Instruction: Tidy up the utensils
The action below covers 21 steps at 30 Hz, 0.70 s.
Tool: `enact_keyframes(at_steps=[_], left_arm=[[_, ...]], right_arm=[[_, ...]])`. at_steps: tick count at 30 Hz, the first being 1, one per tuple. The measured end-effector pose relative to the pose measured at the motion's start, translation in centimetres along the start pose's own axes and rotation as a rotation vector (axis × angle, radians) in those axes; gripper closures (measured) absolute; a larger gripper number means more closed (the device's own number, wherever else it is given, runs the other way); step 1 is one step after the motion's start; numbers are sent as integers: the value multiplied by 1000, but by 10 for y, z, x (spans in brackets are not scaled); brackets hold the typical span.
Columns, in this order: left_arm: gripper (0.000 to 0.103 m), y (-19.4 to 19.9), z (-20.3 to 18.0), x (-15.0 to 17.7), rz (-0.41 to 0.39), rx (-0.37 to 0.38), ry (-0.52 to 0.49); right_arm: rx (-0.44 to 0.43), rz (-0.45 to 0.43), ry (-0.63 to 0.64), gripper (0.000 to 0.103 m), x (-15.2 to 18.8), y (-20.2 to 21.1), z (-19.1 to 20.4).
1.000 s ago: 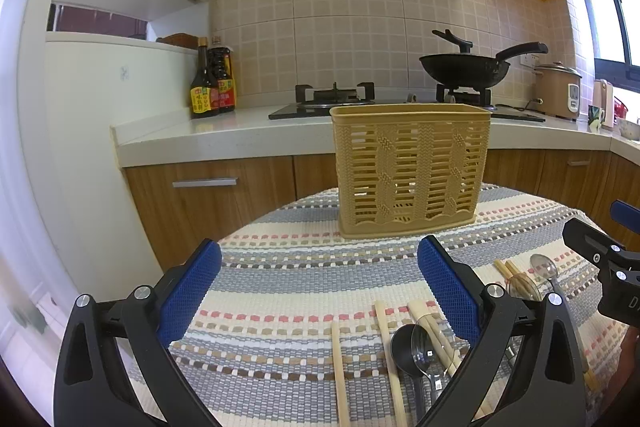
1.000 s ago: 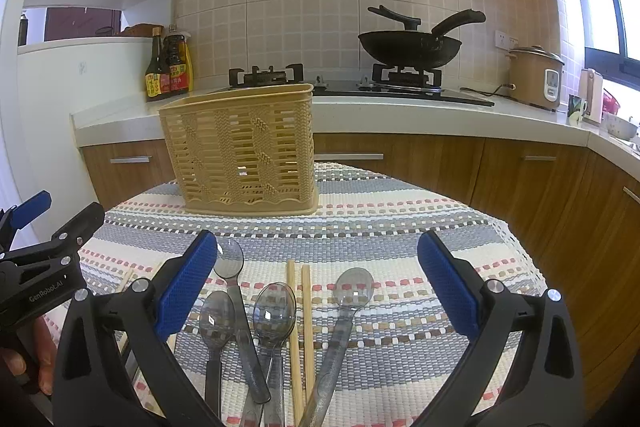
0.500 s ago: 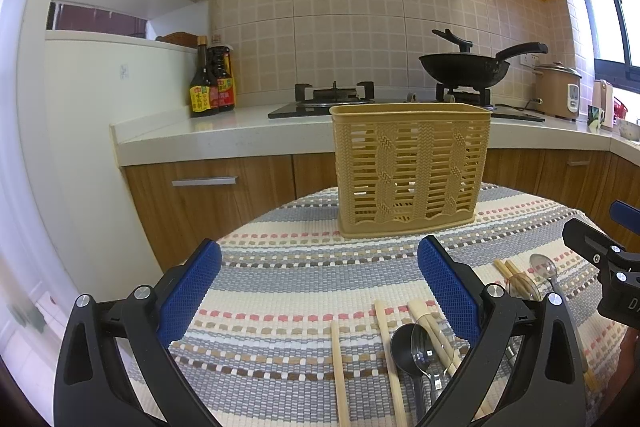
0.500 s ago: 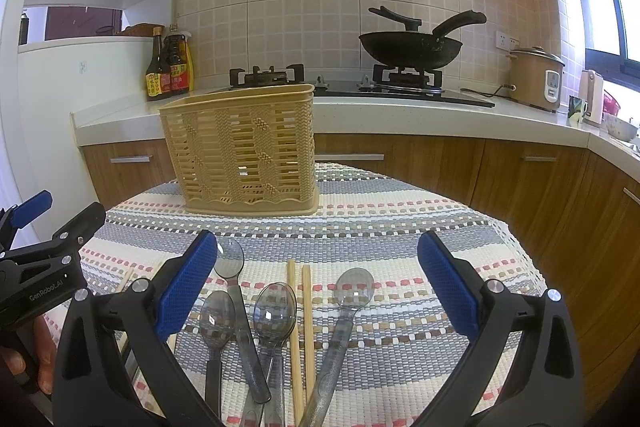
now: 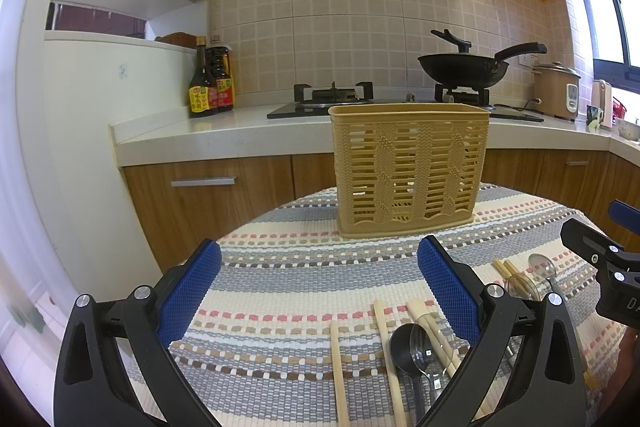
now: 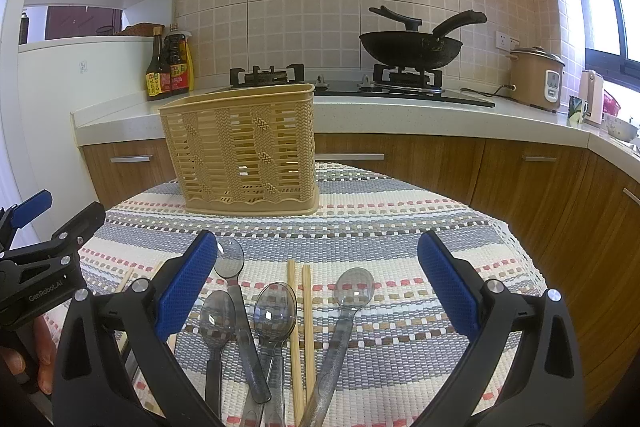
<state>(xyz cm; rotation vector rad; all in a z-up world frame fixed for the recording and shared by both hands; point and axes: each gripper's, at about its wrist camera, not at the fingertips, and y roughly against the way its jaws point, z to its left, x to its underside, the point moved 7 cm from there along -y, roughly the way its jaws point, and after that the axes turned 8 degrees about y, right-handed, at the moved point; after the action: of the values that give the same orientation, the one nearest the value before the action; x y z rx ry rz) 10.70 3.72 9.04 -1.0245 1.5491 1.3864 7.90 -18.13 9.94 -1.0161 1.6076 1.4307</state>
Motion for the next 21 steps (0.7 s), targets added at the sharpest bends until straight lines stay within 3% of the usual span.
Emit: enact_keyframes(at_steps=[7,12,15,17,21], left_arm=[[8,-1,-1,-4,10,0,6],[8,-11,18,-18,90,25,75],[8,-19,40,-31,205,100,107],[8,-25,46,-20,315,133,97],[27,-36,49,4,556,218,100]], right_arm=[[3,20,-2,7,2,-1,0],[-5,90,-46,7,7,-10,-9],[1,109,-20,7,5,-10,-12],[37,144,23,7,1,-7,-14],[22,183,24,8,-6,-7,-18]])
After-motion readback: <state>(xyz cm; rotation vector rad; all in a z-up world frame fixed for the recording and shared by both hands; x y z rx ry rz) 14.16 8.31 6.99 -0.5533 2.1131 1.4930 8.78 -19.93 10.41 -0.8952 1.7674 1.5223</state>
